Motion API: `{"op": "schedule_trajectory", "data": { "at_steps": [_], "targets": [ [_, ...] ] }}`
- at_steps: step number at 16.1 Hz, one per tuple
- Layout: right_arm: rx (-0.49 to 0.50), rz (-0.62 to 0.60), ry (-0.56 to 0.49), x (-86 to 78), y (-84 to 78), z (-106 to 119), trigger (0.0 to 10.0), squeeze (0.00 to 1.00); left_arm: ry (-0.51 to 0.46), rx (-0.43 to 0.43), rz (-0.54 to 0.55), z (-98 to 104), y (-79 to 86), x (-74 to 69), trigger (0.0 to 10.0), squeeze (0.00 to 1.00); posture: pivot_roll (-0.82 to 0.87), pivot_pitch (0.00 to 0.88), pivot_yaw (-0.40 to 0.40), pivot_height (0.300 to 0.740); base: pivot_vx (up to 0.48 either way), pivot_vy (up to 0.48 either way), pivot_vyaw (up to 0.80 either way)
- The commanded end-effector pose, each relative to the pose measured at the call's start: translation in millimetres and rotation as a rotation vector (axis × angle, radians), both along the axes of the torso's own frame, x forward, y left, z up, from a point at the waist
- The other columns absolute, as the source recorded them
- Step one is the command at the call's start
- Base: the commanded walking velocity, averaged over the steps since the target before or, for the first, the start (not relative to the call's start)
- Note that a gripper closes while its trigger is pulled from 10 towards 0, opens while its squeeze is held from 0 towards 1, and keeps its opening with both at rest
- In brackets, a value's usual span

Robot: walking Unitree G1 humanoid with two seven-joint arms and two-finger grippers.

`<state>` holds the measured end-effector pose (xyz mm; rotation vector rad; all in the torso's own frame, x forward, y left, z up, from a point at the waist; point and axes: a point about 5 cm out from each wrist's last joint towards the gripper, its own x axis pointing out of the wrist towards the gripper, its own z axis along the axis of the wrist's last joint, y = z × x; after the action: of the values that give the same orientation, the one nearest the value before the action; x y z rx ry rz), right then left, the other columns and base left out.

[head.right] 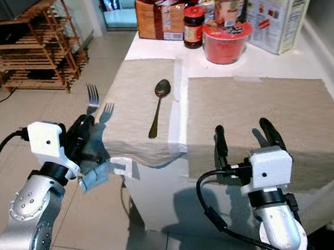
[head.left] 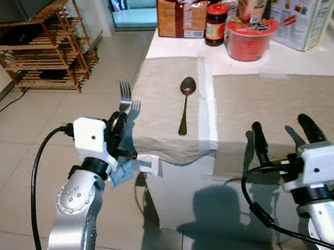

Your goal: Setting the table

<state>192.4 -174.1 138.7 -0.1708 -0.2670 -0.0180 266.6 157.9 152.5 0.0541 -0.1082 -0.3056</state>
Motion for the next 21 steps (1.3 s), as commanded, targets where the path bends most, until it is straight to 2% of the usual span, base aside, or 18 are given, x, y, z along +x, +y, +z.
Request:
{"op": "schedule_trajectory", "data": {
  "at_steps": [1, 4, 13, 18, 21],
  "targets": [
    [-0.001, -0.015, -0.007, -1.1, -1.6, 2, 10.0, 0.0, -0.011, 0.009, -0.015, 4, -1.7, -1.6, 0.0, 0.0, -0.15, 0.005, 0.063, 0.727, 0.0, 0.0, 0.0],
    [0.009, 0.003, 0.02, 0.6, 1.1, -4, 10.0, 0.0, -0.005, -0.008, -0.024, 4, -3.6, 0.4, 0.0, 0.0, -0.14, 0.001, 0.055, 0.727, 0.0, 0.0, 0.0],
    [0.012, 0.028, 0.057, 1.2, 1.8, -12, 10.0, 0.0, -0.028, -0.022, -0.018, 9, -2.5, 10.0, 0.0, 0.0, -0.14, 0.005, 0.045, 0.727, -0.445, 0.0, 0.0],
    [0.008, 0.03, 0.065, 0.2, 1.1, -13, 10.0, 0.0, -0.046, -0.021, -0.055, 13, -8.4, 13.6, 0.0, 0.0, -0.14, 0.006, 0.045, 0.727, 0.0, 0.0, 0.0],
    [0.006, 0.028, 0.064, 2.3, 0.7, -13, 10.0, 0.0, -0.047, -0.031, -0.073, 13, -11.3, 14.7, 0.0, 0.0, -0.14, 0.005, 0.048, 0.727, 0.0, -0.48, 0.0]
  ]
}}
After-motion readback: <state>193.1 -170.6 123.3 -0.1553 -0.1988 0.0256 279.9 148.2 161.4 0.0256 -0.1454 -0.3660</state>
